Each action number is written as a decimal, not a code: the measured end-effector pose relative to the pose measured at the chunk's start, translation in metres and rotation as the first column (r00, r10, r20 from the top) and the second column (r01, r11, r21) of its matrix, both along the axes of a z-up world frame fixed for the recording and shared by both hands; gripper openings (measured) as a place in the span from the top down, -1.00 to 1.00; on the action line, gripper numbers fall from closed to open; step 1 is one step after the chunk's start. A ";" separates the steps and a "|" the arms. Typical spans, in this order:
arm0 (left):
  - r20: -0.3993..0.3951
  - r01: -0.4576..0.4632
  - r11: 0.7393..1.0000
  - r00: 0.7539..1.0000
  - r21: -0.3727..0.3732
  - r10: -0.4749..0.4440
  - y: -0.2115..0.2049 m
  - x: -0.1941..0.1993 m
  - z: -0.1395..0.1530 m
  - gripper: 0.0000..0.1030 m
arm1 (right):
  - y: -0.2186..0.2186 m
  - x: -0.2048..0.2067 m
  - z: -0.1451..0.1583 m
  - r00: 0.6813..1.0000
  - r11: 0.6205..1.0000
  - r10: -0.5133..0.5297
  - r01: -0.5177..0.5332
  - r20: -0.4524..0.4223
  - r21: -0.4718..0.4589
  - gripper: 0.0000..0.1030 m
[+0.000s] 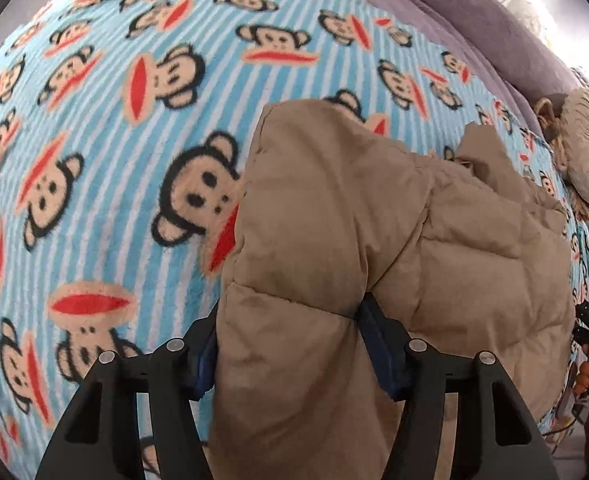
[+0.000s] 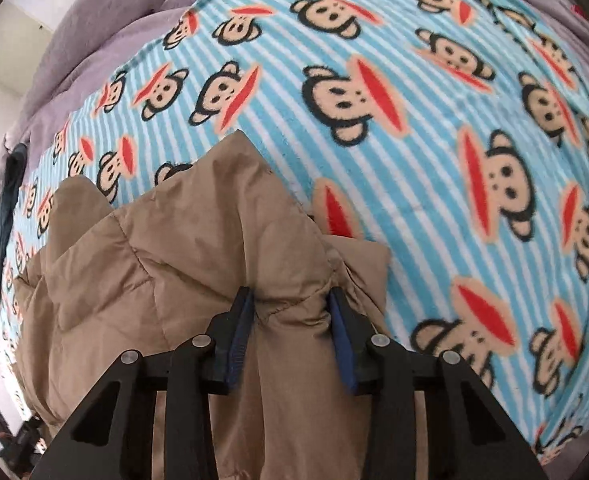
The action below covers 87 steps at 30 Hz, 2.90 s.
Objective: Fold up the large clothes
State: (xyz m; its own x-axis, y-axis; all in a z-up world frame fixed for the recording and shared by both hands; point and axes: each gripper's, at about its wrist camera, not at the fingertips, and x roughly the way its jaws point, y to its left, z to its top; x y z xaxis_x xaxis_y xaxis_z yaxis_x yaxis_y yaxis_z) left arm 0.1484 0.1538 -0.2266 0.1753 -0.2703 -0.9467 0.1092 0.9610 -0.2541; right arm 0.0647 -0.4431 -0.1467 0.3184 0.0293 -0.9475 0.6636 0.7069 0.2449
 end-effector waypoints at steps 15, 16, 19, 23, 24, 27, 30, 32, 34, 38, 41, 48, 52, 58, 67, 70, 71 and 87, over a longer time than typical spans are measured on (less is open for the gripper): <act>-0.165 0.107 0.941 0.972 -0.322 -0.167 0.030 0.015 -0.036 -0.73 | 0.102 -0.031 0.058 0.981 0.992 0.115 -0.123 0.157 0.042 -0.60; -0.169 0.121 0.932 0.968 -0.343 -0.187 0.026 0.017 -0.039 -0.73 | 0.112 -0.028 0.056 0.977 0.987 0.136 -0.147 0.163 0.057 -0.60; -0.170 0.178 0.908 0.951 -0.380 -0.258 0.007 0.019 -0.049 -0.73 | 0.140 -0.018 0.050 0.961 0.969 0.212 -0.231 0.179 0.090 -0.60; -0.152 0.242 0.896 0.936 -0.372 -0.316 -0.014 0.021 -0.059 -0.73 | 0.168 -0.003 0.040 0.936 0.943 0.288 -0.314 0.201 0.110 -0.54; -0.150 0.247 0.897 0.936 -0.367 -0.319 -0.016 0.021 -0.059 -0.67 | 0.174 0.001 0.037 0.930 0.938 0.302 -0.329 0.207 0.109 -0.31; -0.162 0.231 0.865 0.929 -0.446 -0.332 -0.019 0.022 -0.051 0.40 | 0.184 0.014 0.023 0.924 0.931 0.333 -0.354 0.188 0.092 0.49; -0.139 0.251 0.875 0.932 -0.415 -0.334 -0.031 0.017 -0.029 0.54 | 0.186 0.023 0.007 0.926 0.929 0.332 -0.354 0.181 0.105 0.68; -0.123 0.248 0.870 0.937 -0.425 -0.327 -0.036 0.012 -0.005 0.54 | 0.181 0.027 -0.003 0.933 0.931 0.308 -0.336 0.186 0.146 0.72; -0.103 0.238 0.860 0.943 -0.452 -0.315 -0.044 0.005 0.024 0.54 | 0.177 0.029 -0.011 0.936 0.928 0.299 -0.331 0.187 0.171 0.75; -0.041 0.298 0.860 0.938 -0.415 -0.345 -0.092 -0.016 0.084 0.54 | 0.172 0.030 -0.023 0.934 0.918 0.295 -0.335 0.200 0.212 0.81; -0.025 0.338 0.863 0.927 -0.376 -0.374 -0.142 -0.032 0.114 0.54 | 0.166 0.029 -0.031 0.936 0.906 0.274 -0.329 0.222 0.266 0.83; -0.027 0.390 0.895 0.914 -0.215 -0.405 -0.263 -0.071 0.140 0.54 | 0.149 0.029 -0.047 0.938 0.858 0.217 -0.315 0.270 0.407 0.98; -0.001 0.398 0.908 0.916 -0.132 -0.402 -0.302 -0.077 0.138 0.54 | 0.137 0.028 -0.056 0.947 0.808 0.167 -0.291 0.274 0.512 1.00; -0.036 0.394 0.917 0.917 -0.058 -0.396 -0.329 -0.086 0.119 0.54 | 0.078 -0.008 -0.022 0.943 0.800 0.099 -0.266 0.319 0.538 0.74; -0.112 0.503 0.819 0.830 -0.275 -0.547 -0.394 -0.096 0.067 -0.55 | -0.001 -0.114 0.011 0.947 0.876 -0.035 -0.125 0.321 0.465 0.00; -0.175 0.469 0.805 0.815 -0.363 -0.553 -0.403 -0.090 0.052 -0.56 | 0.003 -0.148 0.022 0.946 0.899 -0.009 -0.135 0.325 0.418 -0.24; -0.194 0.452 0.799 0.810 -0.395 -0.554 -0.405 -0.085 0.048 -0.56 | 0.006 -0.158 0.028 0.941 0.903 0.004 -0.149 0.339 0.403 -0.31; -0.036 0.561 0.769 0.800 -0.307 -0.599 -0.420 -0.081 0.092 -0.56 | 0.094 -0.153 0.075 0.897 0.937 0.195 -0.290 0.397 0.194 0.46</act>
